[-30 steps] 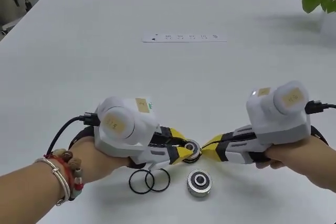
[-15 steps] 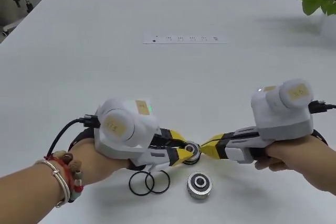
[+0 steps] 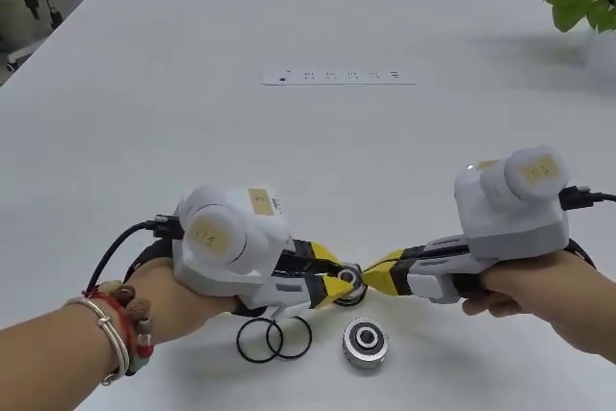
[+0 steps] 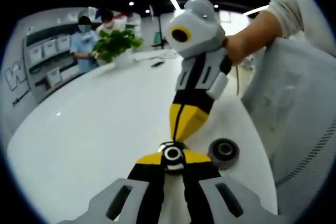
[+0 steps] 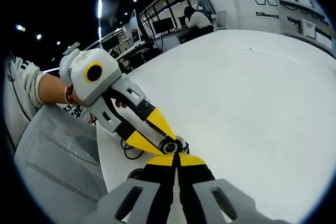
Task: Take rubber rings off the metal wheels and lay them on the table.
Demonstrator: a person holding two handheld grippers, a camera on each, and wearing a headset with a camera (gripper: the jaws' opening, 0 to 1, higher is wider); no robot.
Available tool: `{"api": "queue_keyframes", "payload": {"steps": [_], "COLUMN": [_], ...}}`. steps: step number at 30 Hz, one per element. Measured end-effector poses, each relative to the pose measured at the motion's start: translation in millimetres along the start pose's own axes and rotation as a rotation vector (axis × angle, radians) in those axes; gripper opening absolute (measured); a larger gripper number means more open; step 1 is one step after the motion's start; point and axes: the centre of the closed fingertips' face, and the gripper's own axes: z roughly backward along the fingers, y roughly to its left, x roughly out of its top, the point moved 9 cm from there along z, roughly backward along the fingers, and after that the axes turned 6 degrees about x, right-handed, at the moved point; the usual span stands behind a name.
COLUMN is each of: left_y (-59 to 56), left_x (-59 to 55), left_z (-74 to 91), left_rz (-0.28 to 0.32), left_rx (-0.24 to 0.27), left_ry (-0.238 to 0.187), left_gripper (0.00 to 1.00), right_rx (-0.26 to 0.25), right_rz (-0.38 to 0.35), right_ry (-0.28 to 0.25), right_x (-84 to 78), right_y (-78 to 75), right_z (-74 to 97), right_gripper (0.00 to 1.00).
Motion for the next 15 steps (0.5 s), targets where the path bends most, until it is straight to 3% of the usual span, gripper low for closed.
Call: {"api": "queue_keyframes", "payload": {"steps": [10,11,15], "left_y": [0.2,-0.1,-0.6], "left_x": [-0.2,-0.1,0.4], "left_z": [0.4,0.4,0.3], "left_rz": [0.004,0.006,0.005], "left_rx": [0.005,0.003,0.005], "left_ry": [0.002,0.002,0.006], "left_gripper": [0.13,0.13,0.14], "right_rx": [0.035,0.063,0.027], "right_rz": [0.015,0.008,0.034], "right_ry": [-0.015,-0.073,-0.043], "right_x": [1.9,7.5,10.6], "right_y": [2.3,5.0,0.0], "right_z": [-1.8,-1.9,-0.6], "right_gripper": [0.00,0.00,0.00]}}
